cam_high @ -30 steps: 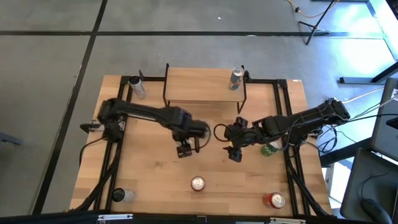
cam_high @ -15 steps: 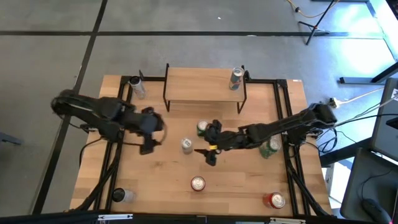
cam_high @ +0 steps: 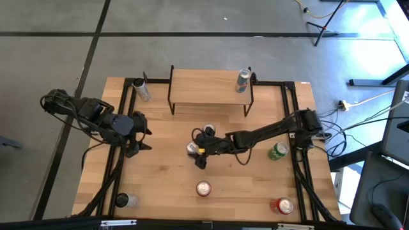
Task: Place canned beverage on shelf
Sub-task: Put the blue soda can on the shelf aligned with the other blue soda can
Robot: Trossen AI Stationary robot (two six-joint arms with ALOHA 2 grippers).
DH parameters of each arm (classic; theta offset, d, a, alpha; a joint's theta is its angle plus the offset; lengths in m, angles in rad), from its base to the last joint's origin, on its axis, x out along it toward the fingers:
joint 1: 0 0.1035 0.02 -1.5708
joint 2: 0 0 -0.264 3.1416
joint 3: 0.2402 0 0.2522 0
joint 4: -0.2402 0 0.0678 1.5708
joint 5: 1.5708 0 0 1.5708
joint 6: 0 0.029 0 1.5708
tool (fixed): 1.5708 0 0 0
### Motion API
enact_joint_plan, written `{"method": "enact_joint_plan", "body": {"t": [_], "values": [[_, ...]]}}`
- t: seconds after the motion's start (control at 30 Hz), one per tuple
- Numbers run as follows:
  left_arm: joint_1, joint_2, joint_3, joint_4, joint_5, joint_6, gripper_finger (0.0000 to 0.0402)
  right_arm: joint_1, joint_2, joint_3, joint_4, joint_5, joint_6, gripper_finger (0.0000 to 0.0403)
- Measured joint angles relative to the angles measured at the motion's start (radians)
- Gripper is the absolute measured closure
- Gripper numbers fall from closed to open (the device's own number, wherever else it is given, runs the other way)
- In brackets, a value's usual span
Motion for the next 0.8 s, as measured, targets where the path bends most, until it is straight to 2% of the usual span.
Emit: {"method": "enact_joint_plan", "body": {"t": [0.3,0.37,0.53,0.67,0.8], "values": [[0.0,-0.001,0.0,-0.001,-0.057,0.007,0.0093,-0.001,0.051,0.0,0.013,0.033,0.017,0.0093],[0.0,-0.001,0.0,0.0,-0.065,0.003,0.0093,-0.001,0.052,0.0,0.019,0.032,0.017,0.0114],[0.001,-0.001,0.0,0.023,-0.065,0.002,0.0093,-0.002,0.05,0.001,0.048,0.024,0.016,0.021],[0.001,0.0,0.0,0.032,-0.069,0.001,0.0093,-0.001,0.023,0.002,0.031,0.007,0.013,0.0211],[0.001,0.0,0.0,0.062,-0.07,0.0,0.0093,-0.001,-0.059,0.021,0.018,-0.006,-0.007,0.0211]]}}
